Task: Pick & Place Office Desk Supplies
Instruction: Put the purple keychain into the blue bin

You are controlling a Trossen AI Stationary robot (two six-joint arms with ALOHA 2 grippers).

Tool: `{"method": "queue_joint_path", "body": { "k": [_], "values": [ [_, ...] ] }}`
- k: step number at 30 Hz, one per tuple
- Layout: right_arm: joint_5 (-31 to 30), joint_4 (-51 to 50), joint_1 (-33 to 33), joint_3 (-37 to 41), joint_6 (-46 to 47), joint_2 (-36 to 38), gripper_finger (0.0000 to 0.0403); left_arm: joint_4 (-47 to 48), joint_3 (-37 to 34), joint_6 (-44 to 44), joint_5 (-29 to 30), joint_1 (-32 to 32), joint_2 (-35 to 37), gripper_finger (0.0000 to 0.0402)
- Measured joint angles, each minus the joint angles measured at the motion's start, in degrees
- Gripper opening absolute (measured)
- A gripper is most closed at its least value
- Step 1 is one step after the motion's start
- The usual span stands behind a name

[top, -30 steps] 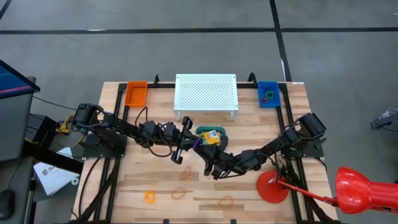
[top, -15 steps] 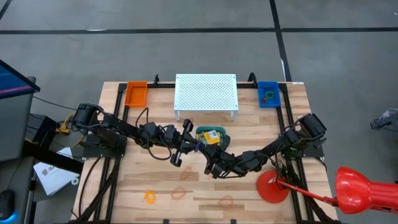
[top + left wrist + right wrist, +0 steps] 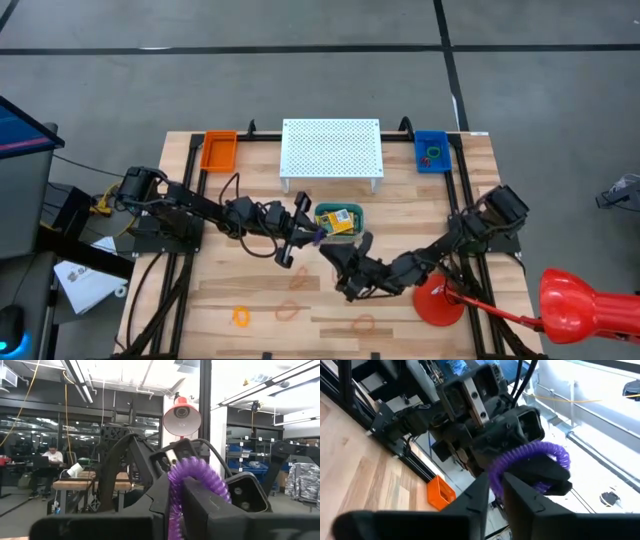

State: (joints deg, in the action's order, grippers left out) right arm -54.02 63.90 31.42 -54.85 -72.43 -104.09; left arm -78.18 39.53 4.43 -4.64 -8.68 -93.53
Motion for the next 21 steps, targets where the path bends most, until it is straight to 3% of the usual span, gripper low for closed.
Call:
{"method": "queue_joint_path", "body": {
  "k": [11,21],
  "values": [
    [-6.6,1.5,3.8,0.1,-4.7,0.0,0.0111,-0.2,0.0,0.8,0.2,0.0,0.1,0.0022],
    [-8.8,1.9,2.8,0.1,-6.4,1.2,0.0125,-0.2,0.0,2.1,0.0,0.0,0.1,0.0022]
  ]
}}
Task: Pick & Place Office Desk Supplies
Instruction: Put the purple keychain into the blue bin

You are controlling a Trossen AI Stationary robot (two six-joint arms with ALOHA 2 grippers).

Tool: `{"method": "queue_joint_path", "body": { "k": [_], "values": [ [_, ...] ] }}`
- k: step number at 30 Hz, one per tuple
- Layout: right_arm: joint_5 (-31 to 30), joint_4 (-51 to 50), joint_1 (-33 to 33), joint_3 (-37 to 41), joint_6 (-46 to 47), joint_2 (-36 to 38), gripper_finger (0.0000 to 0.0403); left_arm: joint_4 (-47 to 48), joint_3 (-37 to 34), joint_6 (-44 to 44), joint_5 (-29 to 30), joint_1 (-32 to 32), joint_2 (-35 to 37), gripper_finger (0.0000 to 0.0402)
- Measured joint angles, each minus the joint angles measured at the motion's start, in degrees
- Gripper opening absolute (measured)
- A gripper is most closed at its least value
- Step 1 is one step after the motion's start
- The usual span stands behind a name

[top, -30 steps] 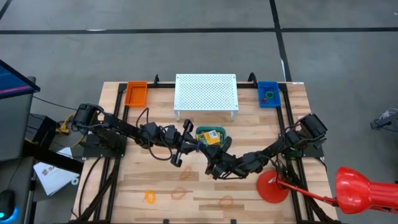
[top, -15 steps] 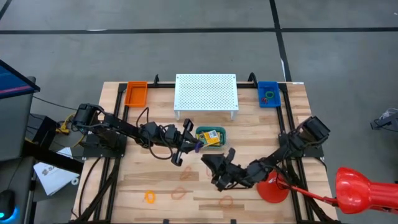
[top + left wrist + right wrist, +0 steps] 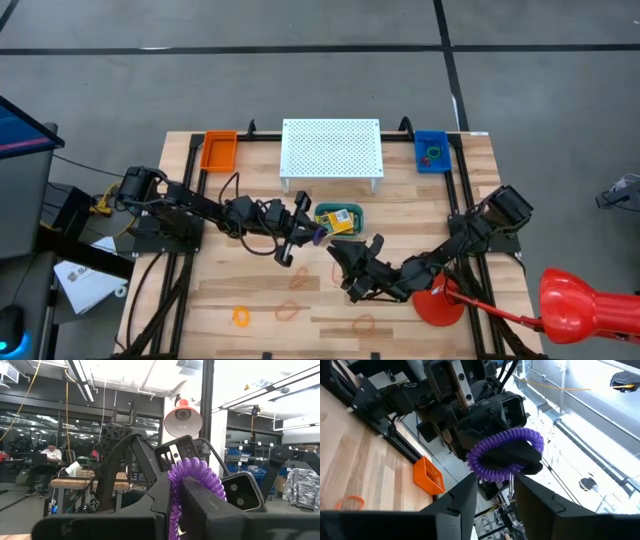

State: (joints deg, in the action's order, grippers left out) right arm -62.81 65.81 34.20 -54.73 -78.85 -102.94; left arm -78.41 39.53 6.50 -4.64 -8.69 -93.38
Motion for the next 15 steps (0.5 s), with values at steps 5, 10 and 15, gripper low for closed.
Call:
{"method": "queue_joint_path", "body": {
  "k": [5,10,15],
  "values": [
    [-0.3,0.3,-0.4,0.0,-0.5,0.4,0.0125,0.0,0.0,0.0,-0.3,-0.3,0.0,0.0022],
    [-0.2,0.6,-1.5,0.0,-1.2,0.4,0.0125,0.0,0.0,0.0,-0.3,-0.8,0.0,0.0022],
    [0.3,0.6,-3.2,0.0,-1.3,0.4,0.0125,0.0,0.0,0.0,-0.3,-0.8,0.0,0.0022]
  ]
}}
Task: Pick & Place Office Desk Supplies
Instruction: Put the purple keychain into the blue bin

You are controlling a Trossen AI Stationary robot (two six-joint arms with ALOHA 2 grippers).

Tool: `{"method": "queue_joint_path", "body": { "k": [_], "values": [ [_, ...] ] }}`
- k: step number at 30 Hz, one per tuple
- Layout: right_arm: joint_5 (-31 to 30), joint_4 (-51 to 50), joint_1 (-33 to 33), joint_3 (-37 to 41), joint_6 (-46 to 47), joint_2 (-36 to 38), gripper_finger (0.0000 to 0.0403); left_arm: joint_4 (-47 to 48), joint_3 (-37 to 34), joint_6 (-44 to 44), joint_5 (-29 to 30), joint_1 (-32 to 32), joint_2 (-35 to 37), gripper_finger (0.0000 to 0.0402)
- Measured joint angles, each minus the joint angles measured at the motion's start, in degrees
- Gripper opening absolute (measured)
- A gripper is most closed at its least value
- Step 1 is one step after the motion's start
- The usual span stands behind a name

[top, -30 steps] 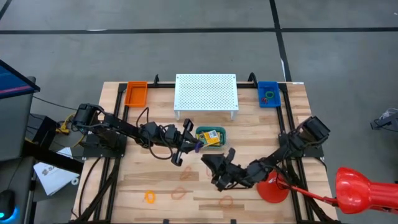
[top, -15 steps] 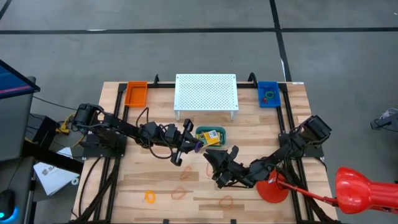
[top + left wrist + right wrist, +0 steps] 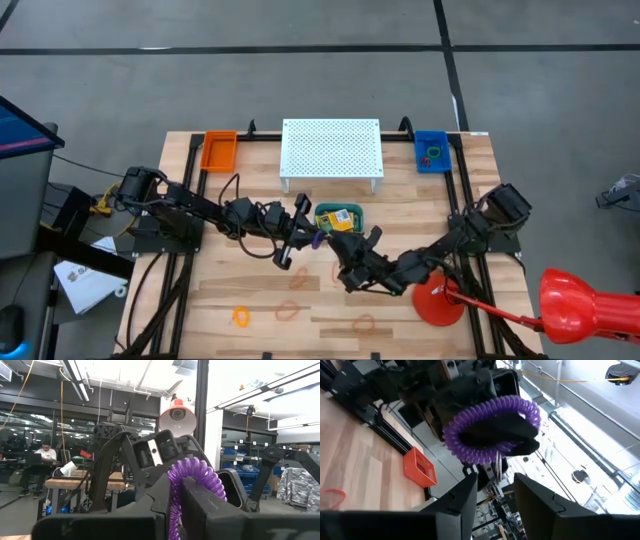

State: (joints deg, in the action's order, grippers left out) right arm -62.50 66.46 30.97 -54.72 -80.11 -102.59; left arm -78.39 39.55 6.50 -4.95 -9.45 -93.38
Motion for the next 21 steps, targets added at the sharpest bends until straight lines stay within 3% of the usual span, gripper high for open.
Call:
{"method": "queue_joint_path", "body": {
  "k": [6,15,21],
  "values": [
    [1.0,0.0,-0.9,0.0,0.0,0.0,0.011,0.3,0.0,0.0,0.0,0.0,0.0,0.0022],
    [1.0,-0.2,-0.3,0.0,-0.5,0.0,0.001,1.1,0.0,-0.2,0.1,0.0,0.0,0.0022],
    [-0.6,0.0,0.2,0.0,-0.9,0.0,0.0004,2.5,0.1,-0.2,0.6,0.2,0.0,0.0038]
  ]
}}
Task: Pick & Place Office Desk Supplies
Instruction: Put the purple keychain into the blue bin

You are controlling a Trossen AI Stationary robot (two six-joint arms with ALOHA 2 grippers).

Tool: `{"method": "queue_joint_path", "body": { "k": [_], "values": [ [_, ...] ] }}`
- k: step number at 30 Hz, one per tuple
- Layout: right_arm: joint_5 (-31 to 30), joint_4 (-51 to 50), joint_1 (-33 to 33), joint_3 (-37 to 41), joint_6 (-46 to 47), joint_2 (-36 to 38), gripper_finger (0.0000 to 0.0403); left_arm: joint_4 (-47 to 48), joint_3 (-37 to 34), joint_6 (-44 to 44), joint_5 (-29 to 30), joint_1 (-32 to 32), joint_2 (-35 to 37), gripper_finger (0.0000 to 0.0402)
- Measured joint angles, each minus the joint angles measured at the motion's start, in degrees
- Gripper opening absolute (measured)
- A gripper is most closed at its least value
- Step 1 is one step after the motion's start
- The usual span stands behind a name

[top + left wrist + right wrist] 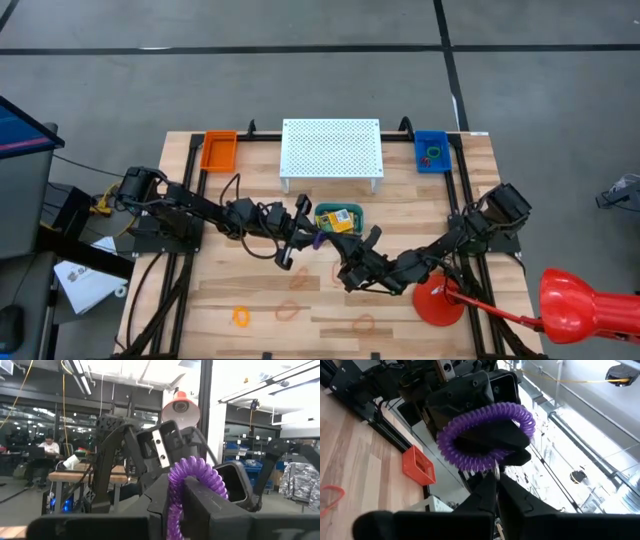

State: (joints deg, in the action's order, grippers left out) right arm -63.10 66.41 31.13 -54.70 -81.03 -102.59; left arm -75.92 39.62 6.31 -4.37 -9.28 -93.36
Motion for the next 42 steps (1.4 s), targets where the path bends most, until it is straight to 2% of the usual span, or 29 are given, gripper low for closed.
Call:
{"method": "queue_joint_path", "body": {
  "k": [11,22,28,33,37,42],
  "values": [
    [-5.3,-0.1,3.0,0.0,-1.4,1.1,0.0001,8.0,0.1,0.0,0.0,2.4,0.1,0.0093],
    [-7.7,-3.5,3.4,1.5,-1.4,5.5,0.0,19.6,0.0,-1.3,0.5,6.4,2.3,0.0113],
    [-10.5,-7.6,-1.4,8.2,1.6,11.7,0.0,34.3,-0.1,-6.1,0.4,5.6,12.8,0.0111],
    [-11.1,-7.7,-7.4,15.8,3.3,20.3,0.0,45.8,0.0,-8.1,1.2,3.2,23.3,0.0108],
    [-11.7,-8.7,-13.2,20.9,5.3,28.0,0.0,51.4,0.0,-10.5,3.5,-0.2,28.5,0.0109],
    [-13.0,-13.1,-21.2,23.6,10.8,36.2,0.0,52.2,0.0,-13.1,6.6,-3.4,30.7,0.0108]
  ]
}}
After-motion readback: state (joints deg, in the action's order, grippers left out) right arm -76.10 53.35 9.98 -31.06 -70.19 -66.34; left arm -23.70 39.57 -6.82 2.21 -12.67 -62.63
